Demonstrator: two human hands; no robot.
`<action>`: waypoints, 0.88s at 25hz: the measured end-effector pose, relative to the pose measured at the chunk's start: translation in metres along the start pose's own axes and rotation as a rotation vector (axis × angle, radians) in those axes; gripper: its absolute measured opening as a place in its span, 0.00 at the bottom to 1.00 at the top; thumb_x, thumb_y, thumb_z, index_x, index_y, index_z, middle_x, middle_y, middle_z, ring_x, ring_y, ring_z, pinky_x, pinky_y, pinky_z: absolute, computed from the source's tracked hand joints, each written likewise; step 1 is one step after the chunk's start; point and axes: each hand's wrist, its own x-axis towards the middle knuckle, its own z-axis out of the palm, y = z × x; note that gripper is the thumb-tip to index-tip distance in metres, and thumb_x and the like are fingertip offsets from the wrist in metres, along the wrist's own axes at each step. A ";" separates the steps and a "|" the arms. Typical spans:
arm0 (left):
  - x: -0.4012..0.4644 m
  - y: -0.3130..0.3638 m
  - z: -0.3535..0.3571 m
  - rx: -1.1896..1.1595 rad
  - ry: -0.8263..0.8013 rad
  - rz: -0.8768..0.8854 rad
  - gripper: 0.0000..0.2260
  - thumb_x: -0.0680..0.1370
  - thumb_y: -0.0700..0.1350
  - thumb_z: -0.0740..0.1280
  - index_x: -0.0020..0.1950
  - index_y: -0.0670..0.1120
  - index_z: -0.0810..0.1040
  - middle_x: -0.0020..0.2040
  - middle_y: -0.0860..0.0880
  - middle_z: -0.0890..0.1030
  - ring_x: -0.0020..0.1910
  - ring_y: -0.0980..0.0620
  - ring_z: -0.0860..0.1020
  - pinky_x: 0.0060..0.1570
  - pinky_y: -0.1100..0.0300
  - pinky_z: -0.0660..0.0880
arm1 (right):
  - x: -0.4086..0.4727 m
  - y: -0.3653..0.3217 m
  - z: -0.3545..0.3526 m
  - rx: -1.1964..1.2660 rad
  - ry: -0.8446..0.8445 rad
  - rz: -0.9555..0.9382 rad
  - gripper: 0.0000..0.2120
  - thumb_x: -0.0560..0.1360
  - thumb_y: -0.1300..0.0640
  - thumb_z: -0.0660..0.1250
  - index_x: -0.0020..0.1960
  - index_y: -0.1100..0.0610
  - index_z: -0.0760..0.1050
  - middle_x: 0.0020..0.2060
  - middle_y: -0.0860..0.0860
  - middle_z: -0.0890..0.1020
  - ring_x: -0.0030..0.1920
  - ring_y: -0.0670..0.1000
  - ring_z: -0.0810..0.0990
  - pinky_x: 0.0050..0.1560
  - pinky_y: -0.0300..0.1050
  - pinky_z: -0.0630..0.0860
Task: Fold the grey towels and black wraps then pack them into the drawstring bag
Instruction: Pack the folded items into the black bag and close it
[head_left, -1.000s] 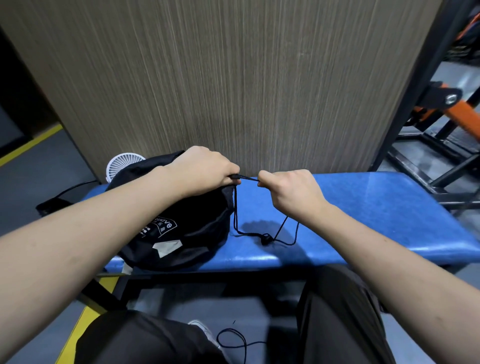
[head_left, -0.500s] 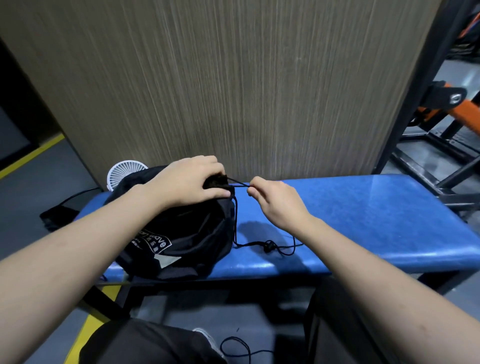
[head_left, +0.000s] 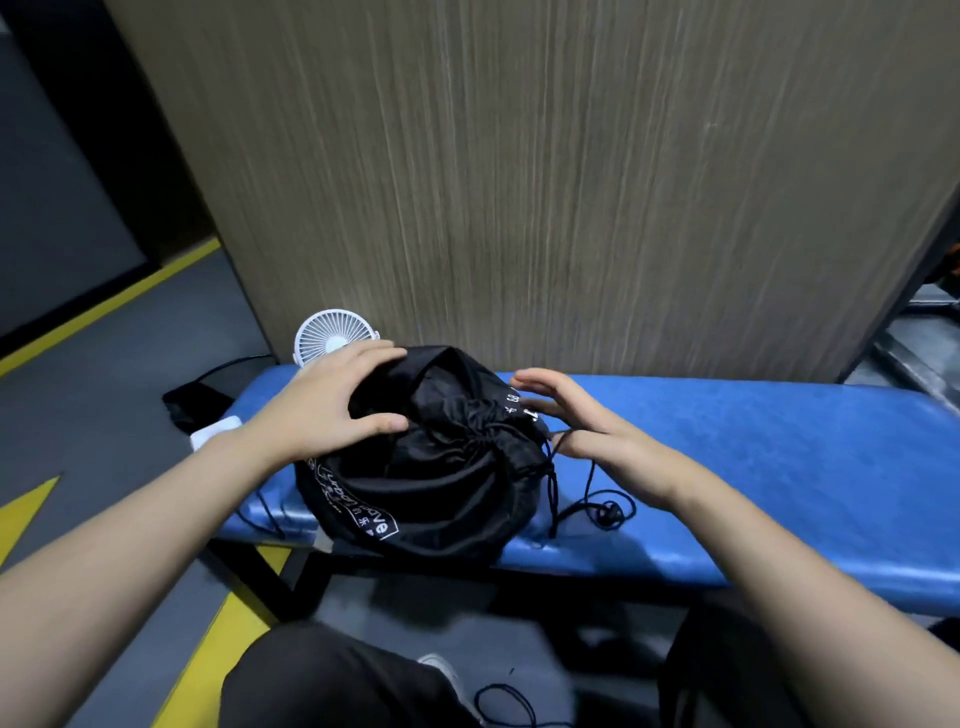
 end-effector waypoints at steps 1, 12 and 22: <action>-0.002 -0.006 0.002 0.002 -0.002 -0.018 0.40 0.69 0.74 0.60 0.76 0.56 0.64 0.76 0.56 0.65 0.74 0.55 0.64 0.72 0.54 0.61 | 0.001 -0.007 -0.002 -0.004 -0.057 0.002 0.36 0.73 0.61 0.63 0.79 0.47 0.57 0.77 0.43 0.63 0.77 0.41 0.59 0.75 0.46 0.63; -0.017 -0.040 0.030 -0.090 0.023 -0.148 0.39 0.68 0.76 0.57 0.76 0.61 0.63 0.78 0.57 0.59 0.78 0.54 0.55 0.75 0.48 0.58 | 0.058 0.029 0.057 -0.834 0.178 0.120 0.66 0.58 0.29 0.77 0.78 0.37 0.33 0.77 0.40 0.30 0.78 0.49 0.30 0.76 0.69 0.43; -0.030 -0.086 0.076 -0.615 -0.138 -0.271 0.39 0.70 0.61 0.73 0.73 0.76 0.53 0.79 0.60 0.49 0.78 0.62 0.51 0.78 0.53 0.54 | 0.121 0.095 0.059 -0.529 0.150 0.234 0.60 0.52 0.27 0.76 0.70 0.20 0.37 0.78 0.40 0.32 0.80 0.50 0.36 0.75 0.70 0.54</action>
